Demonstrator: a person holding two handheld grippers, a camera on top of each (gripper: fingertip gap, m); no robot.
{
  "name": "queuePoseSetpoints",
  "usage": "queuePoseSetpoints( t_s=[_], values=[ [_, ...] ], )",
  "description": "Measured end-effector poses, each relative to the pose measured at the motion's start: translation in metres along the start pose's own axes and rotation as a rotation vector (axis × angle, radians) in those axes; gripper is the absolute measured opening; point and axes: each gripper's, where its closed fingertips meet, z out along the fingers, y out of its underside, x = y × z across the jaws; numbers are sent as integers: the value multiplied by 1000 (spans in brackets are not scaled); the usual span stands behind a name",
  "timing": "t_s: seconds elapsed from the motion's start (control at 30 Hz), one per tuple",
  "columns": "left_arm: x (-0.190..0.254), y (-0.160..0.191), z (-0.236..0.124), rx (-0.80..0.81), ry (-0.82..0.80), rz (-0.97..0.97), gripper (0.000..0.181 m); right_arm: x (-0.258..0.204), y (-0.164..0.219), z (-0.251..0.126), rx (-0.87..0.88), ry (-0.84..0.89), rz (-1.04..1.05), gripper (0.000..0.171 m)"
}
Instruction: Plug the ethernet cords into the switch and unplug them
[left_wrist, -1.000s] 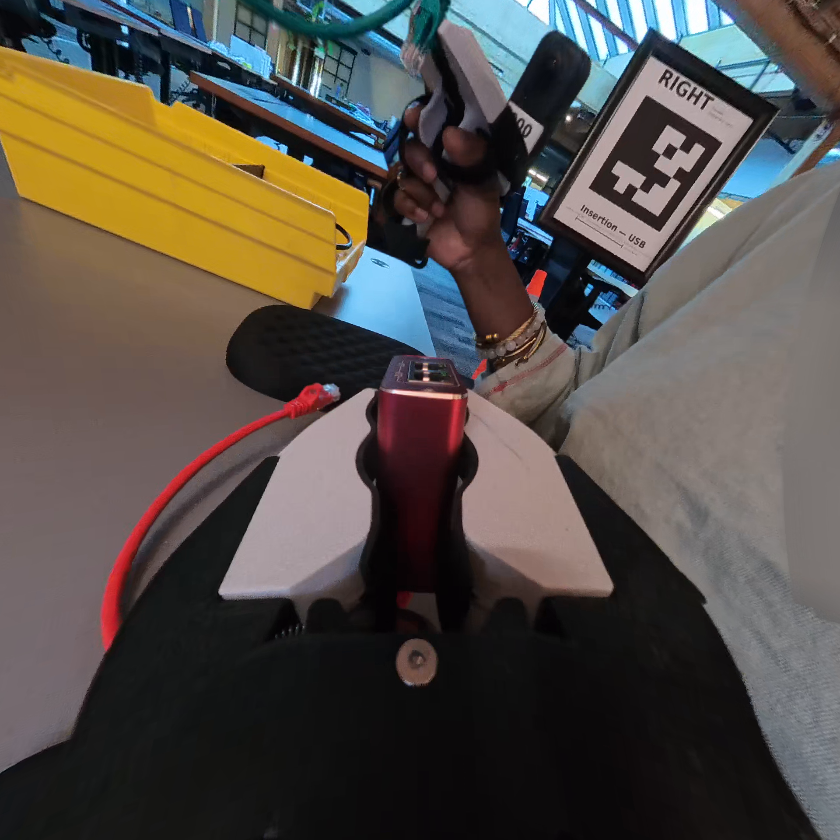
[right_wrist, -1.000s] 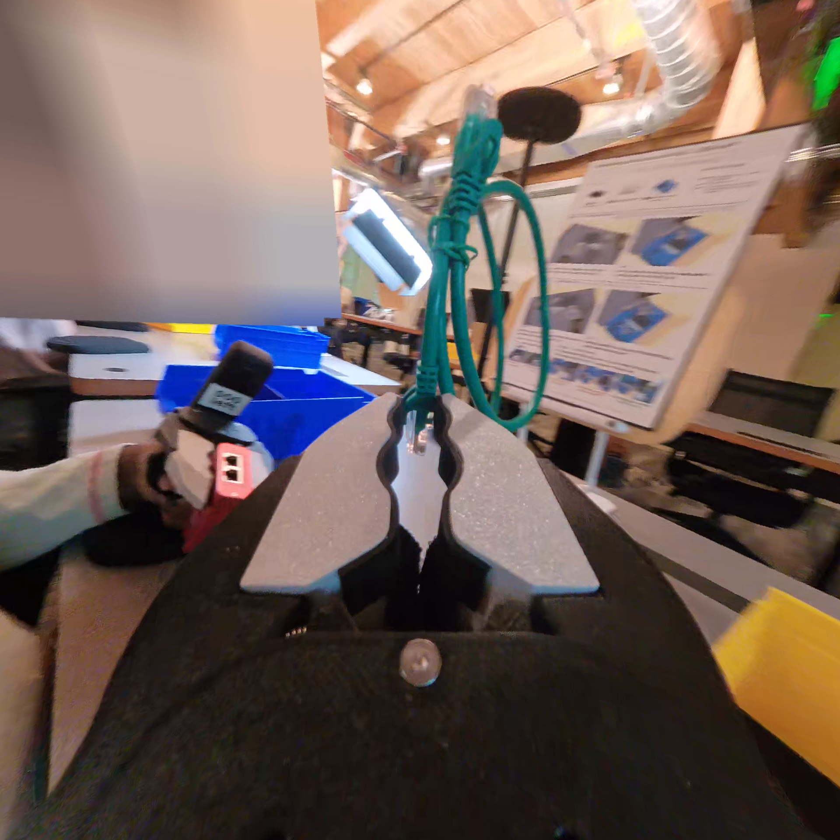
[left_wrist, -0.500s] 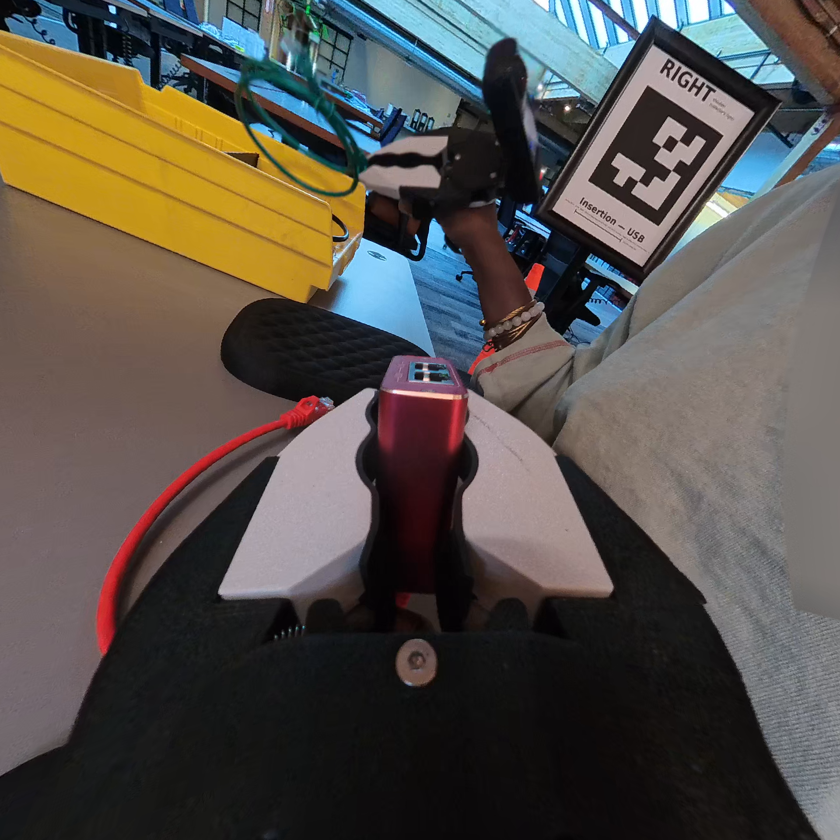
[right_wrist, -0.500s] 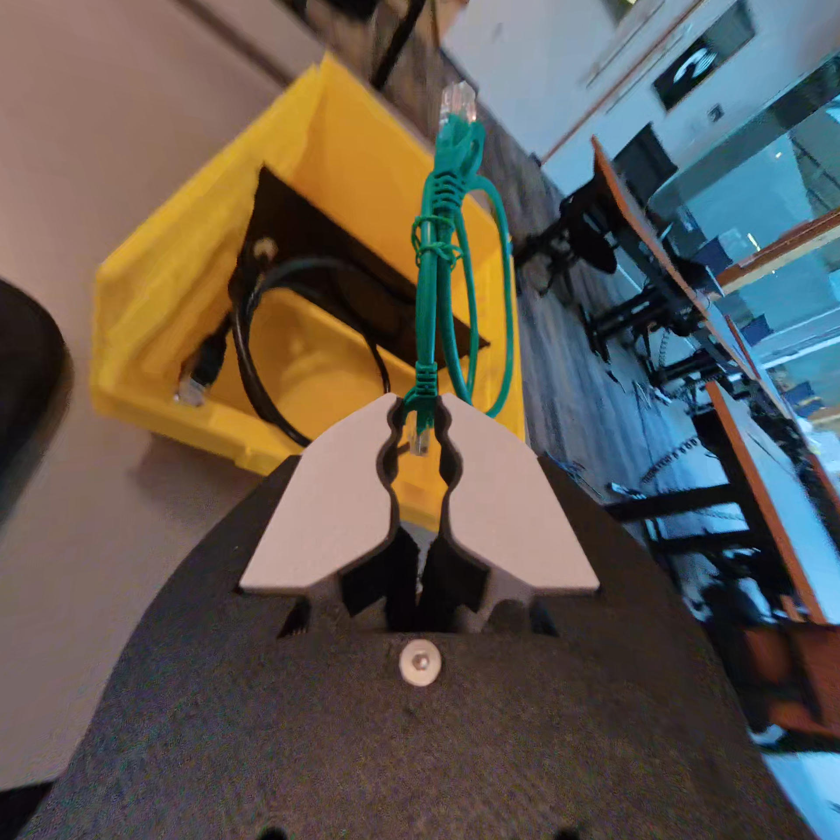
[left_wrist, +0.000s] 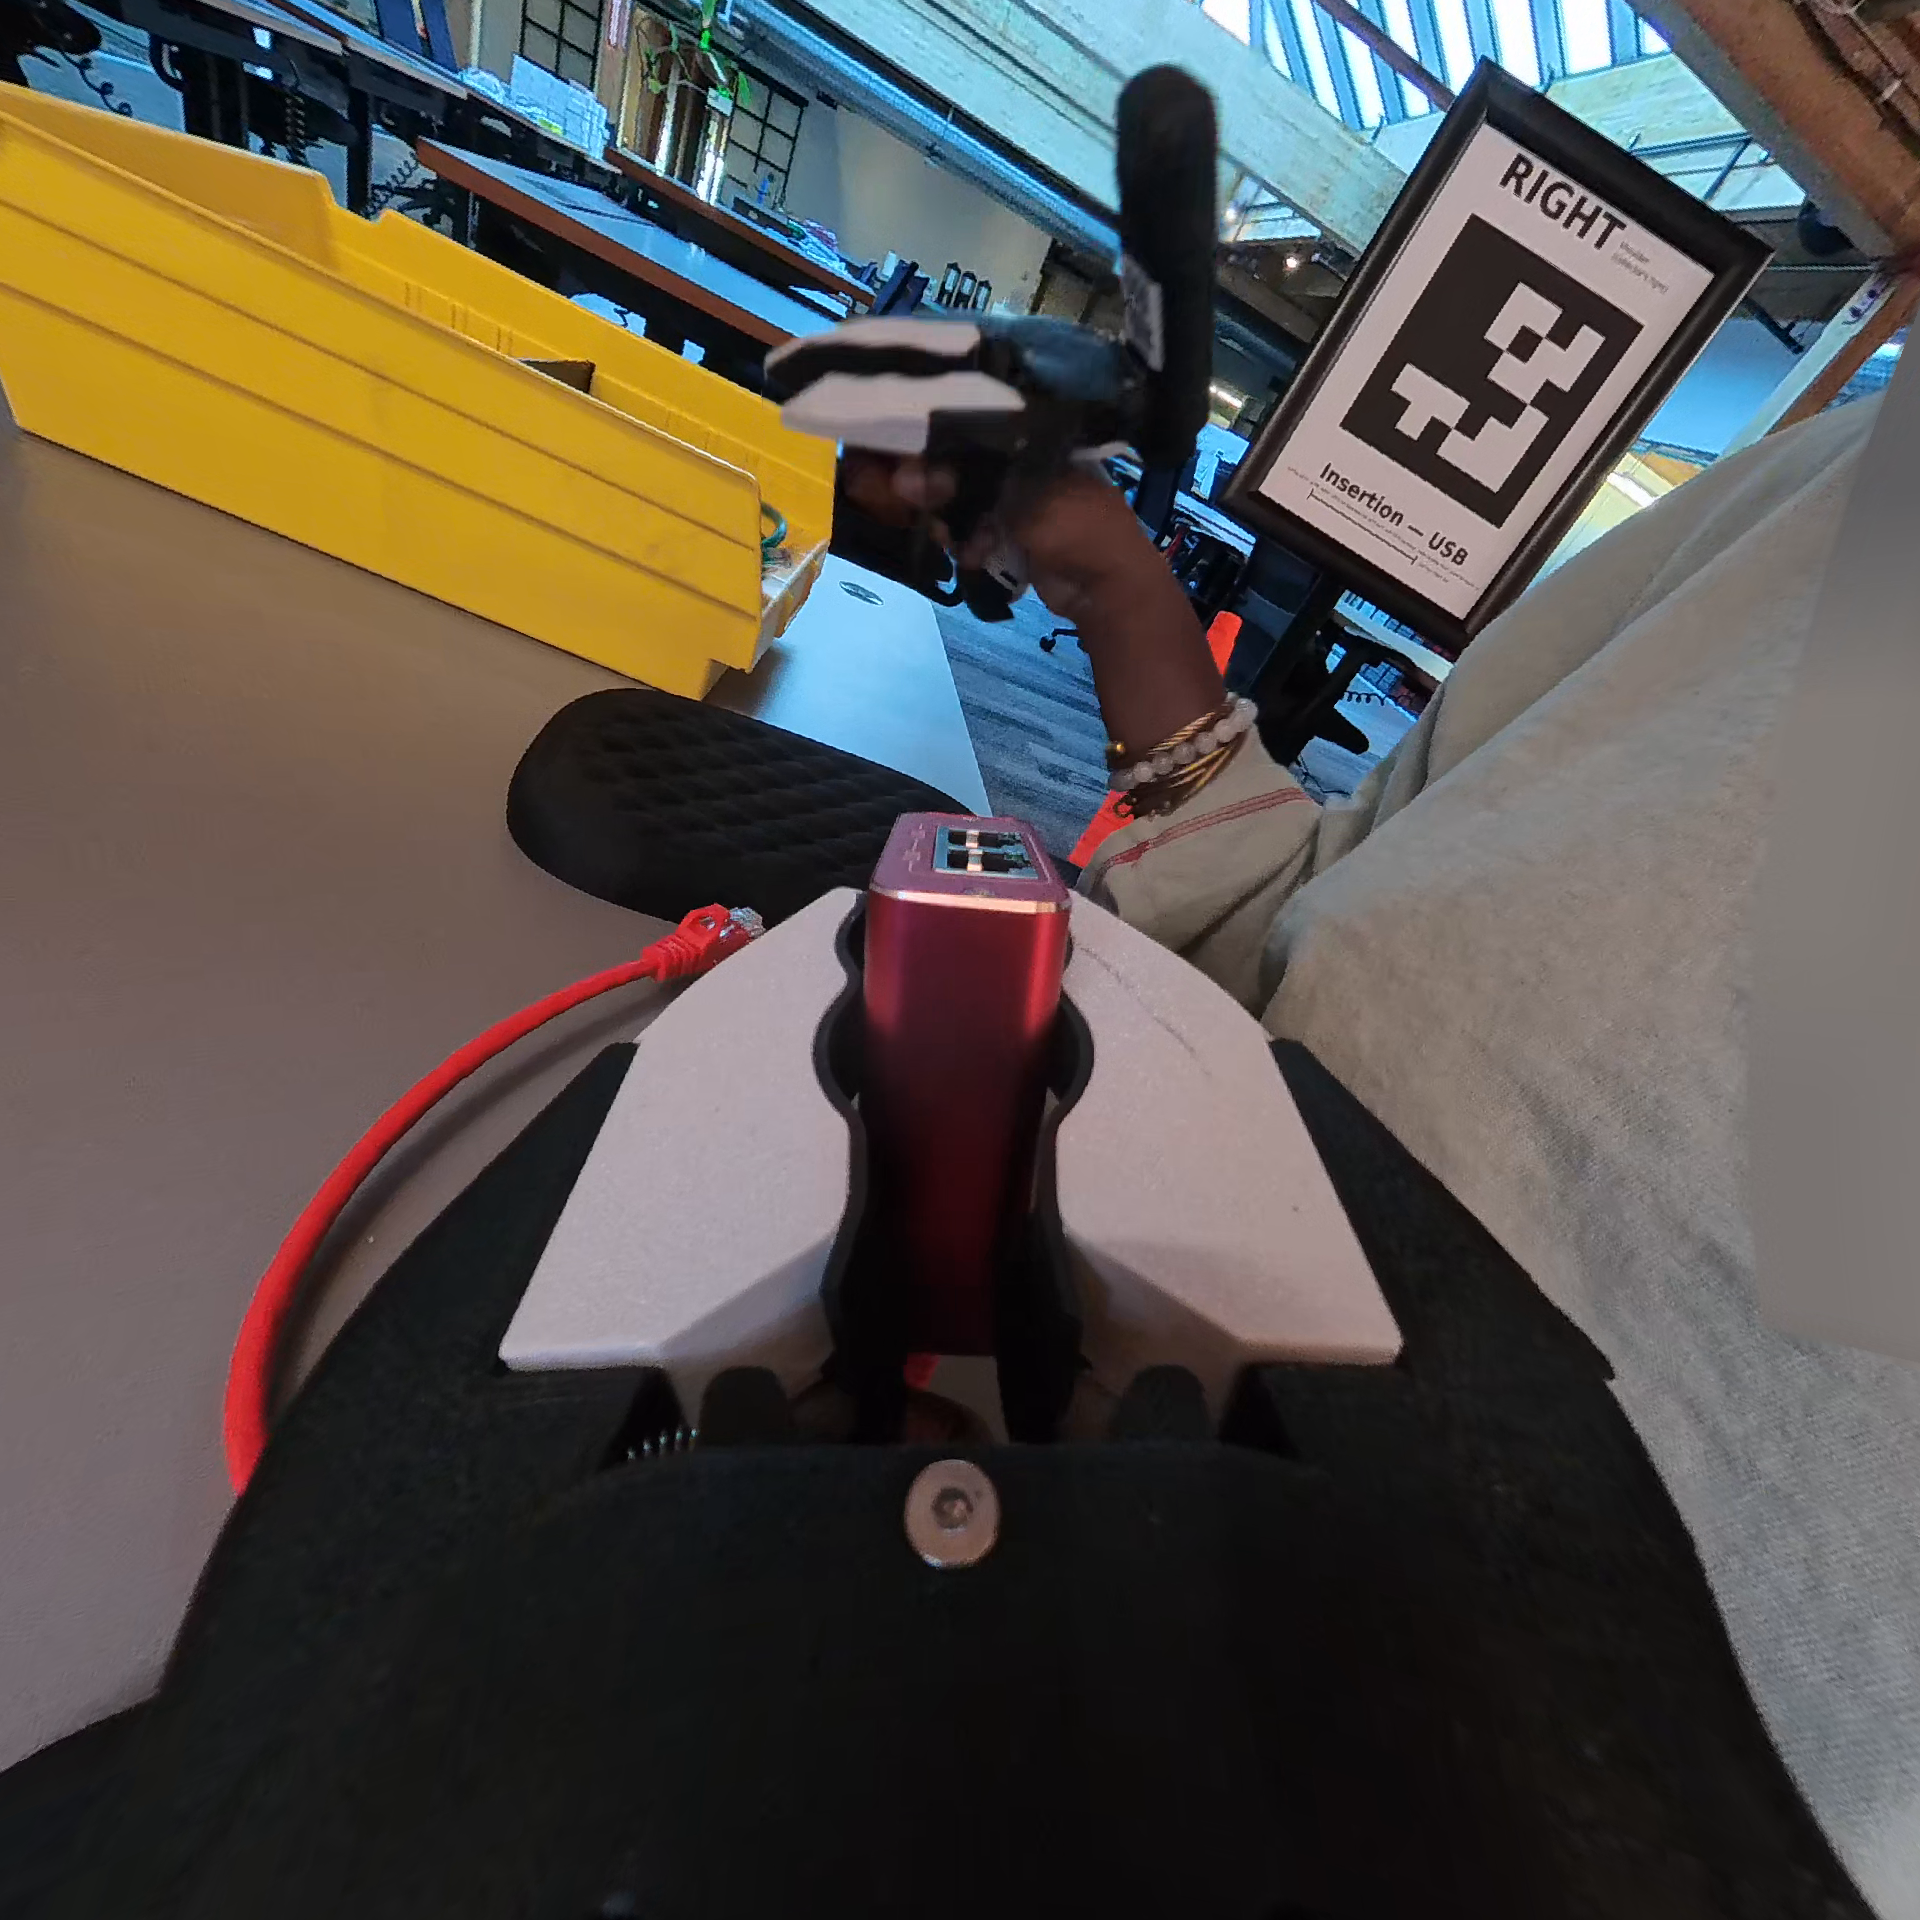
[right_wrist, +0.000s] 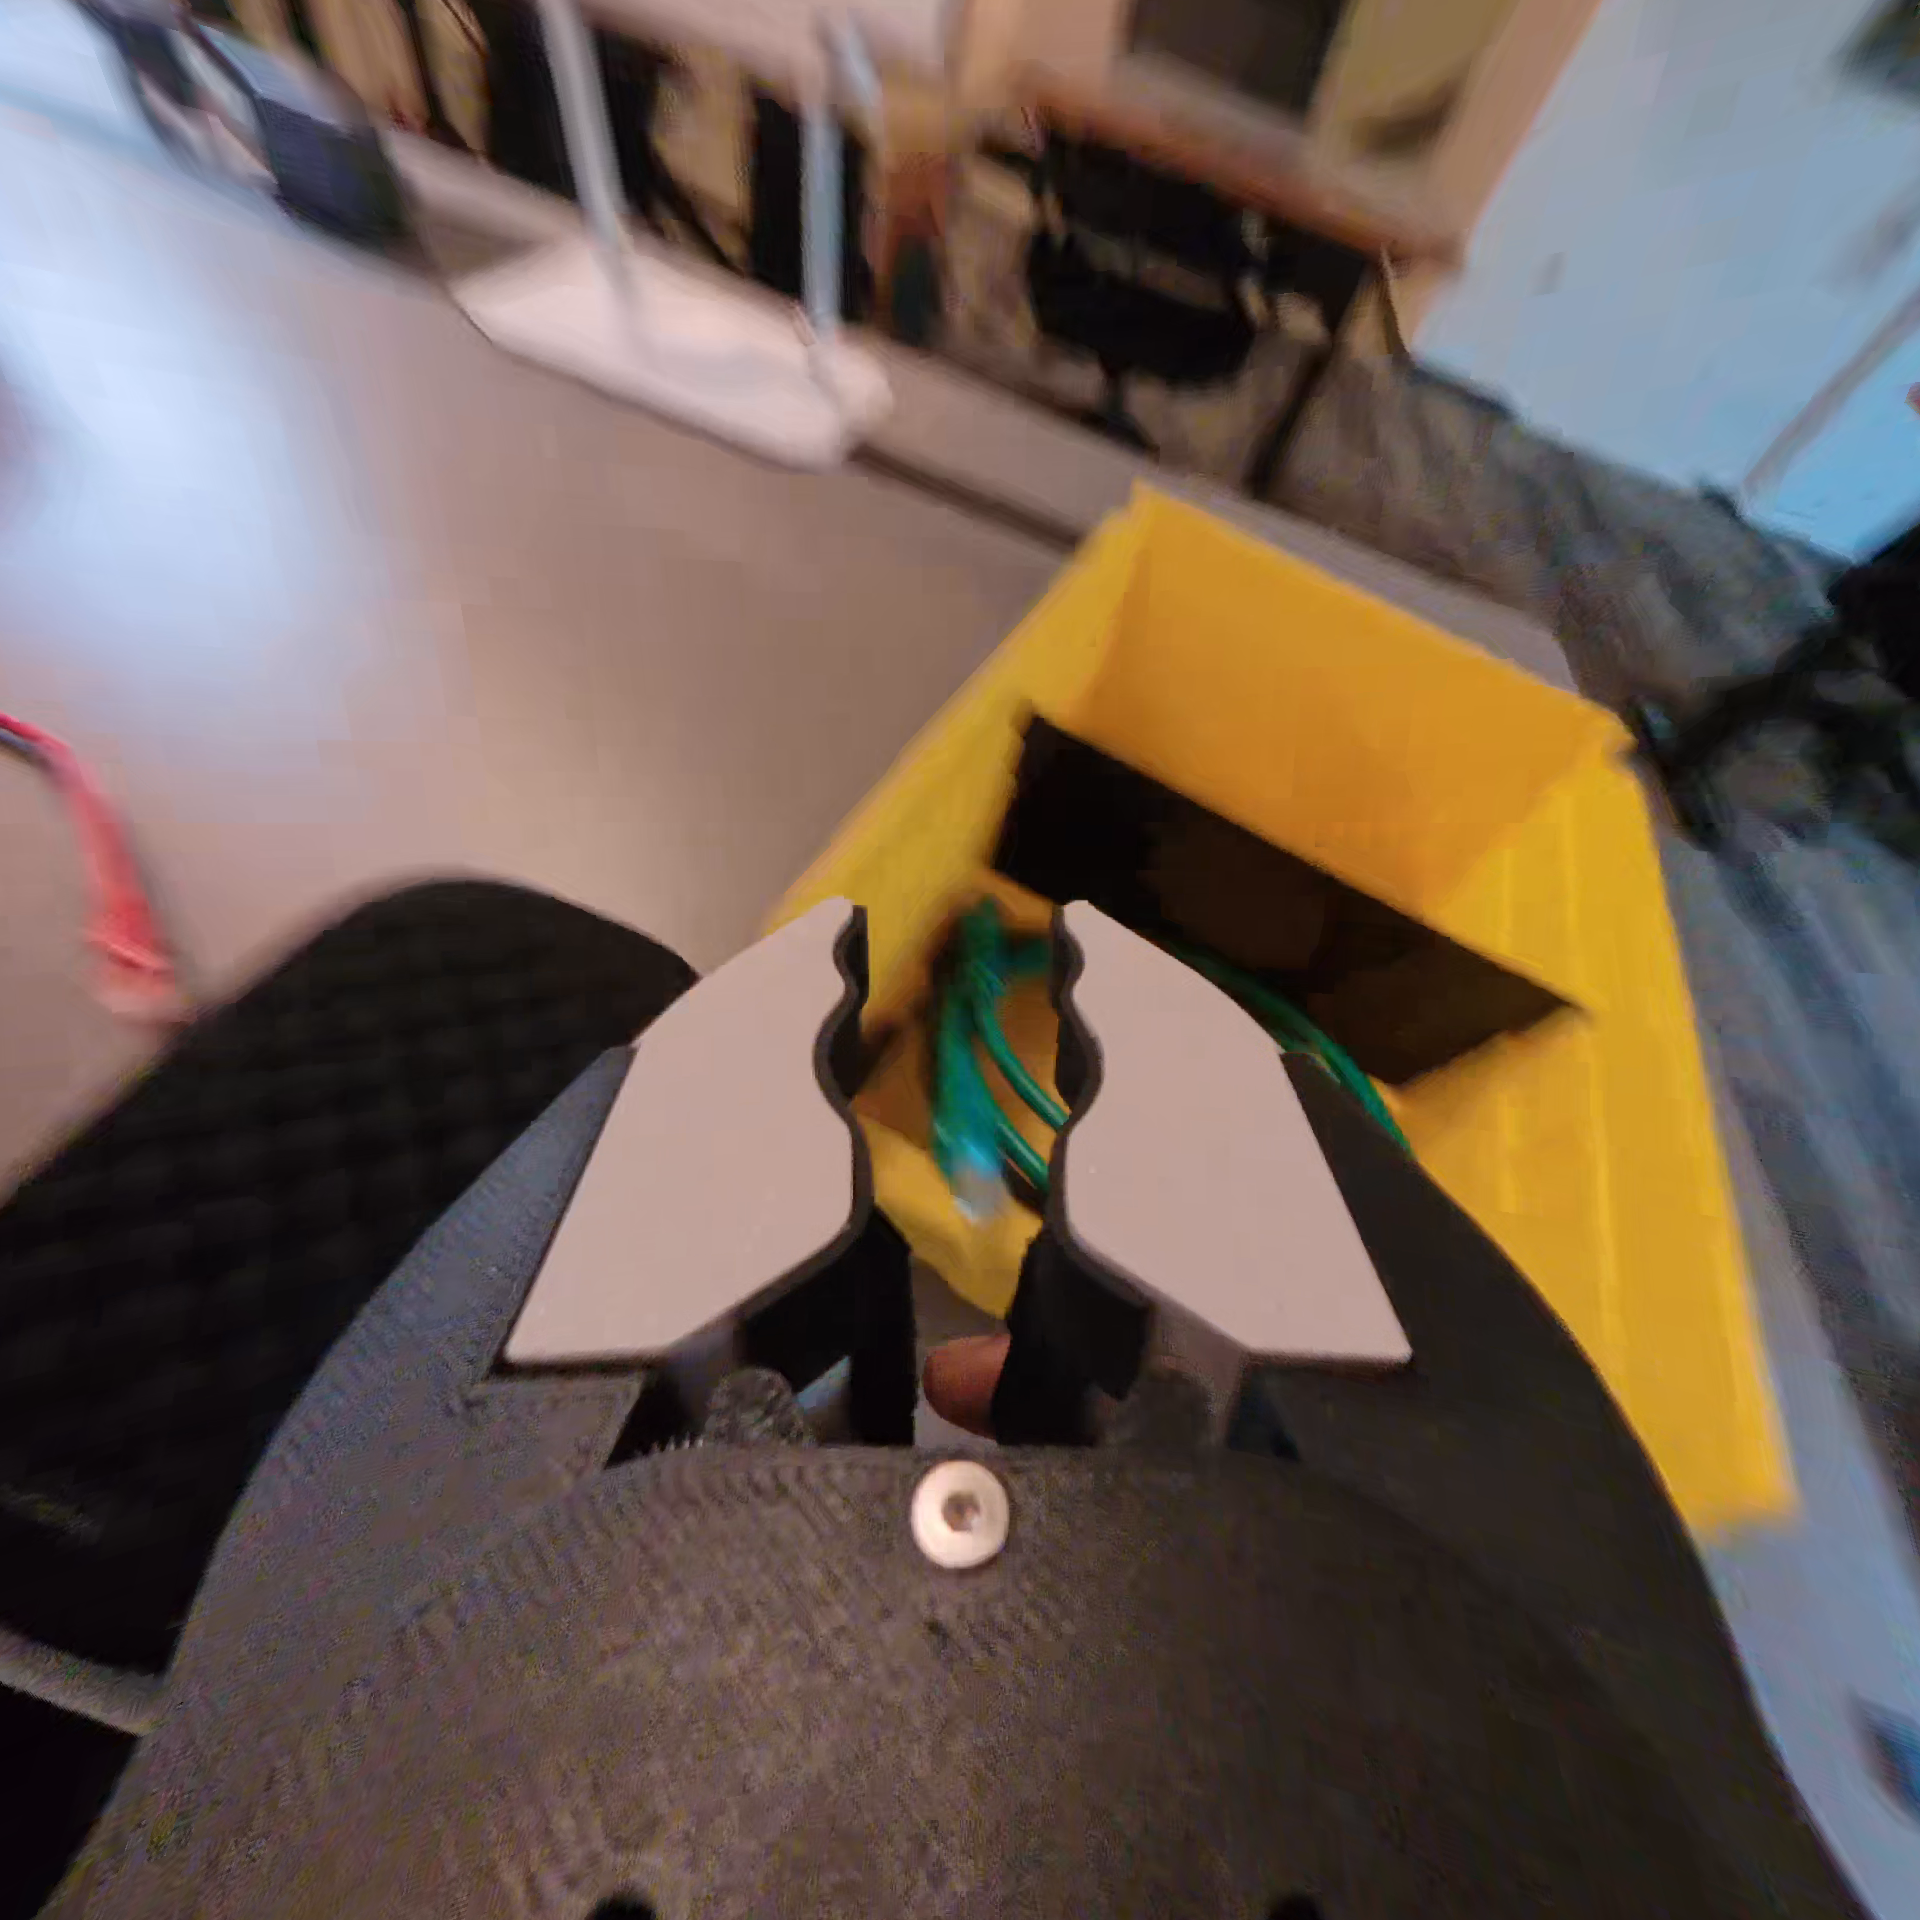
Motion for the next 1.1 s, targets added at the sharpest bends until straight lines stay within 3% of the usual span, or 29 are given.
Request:
queuePoseSetpoints(
  t_s=[0.03,0.13,0.23,0.37,0.47,0.6,0.77,0.83,1.03,1.1],
  values=[
    [0,0,0,-2,0,1,30,-21,-21,0,107,-100,18,33],
    [0,-2,-1,13,-3,6,30,-103,-71,-7,358,-537,84,30],
    [-3,-17,-11,137,-24,-14,30,-168,-82,-6,383,-871,144,39],
    [-15,-55,-43,470,-41,-116,29,-228,-64,19,259,-1026,152,50],
    [-18,-78,-72,706,13,-184,29,-268,-71,29,278,-1134,271,50],
    [-14,-91,-94,873,100,-218,29,-307,-85,39,331,-1213,477,42],
    [-12,-90,-88,850,101,-212,30,-339,-85,46,305,-1257,477,33],
    [-9,-88,-85,827,109,-205,29,-338,-83,48,308,-1242,439,14],
    [-1,-70,-51,586,43,-99,43,-321,-82,32,276,-1335,389,13],
    [0,-66,-47,539,32,-75,30,-318,-78,33,234,-1329,354,13]
  ],
)
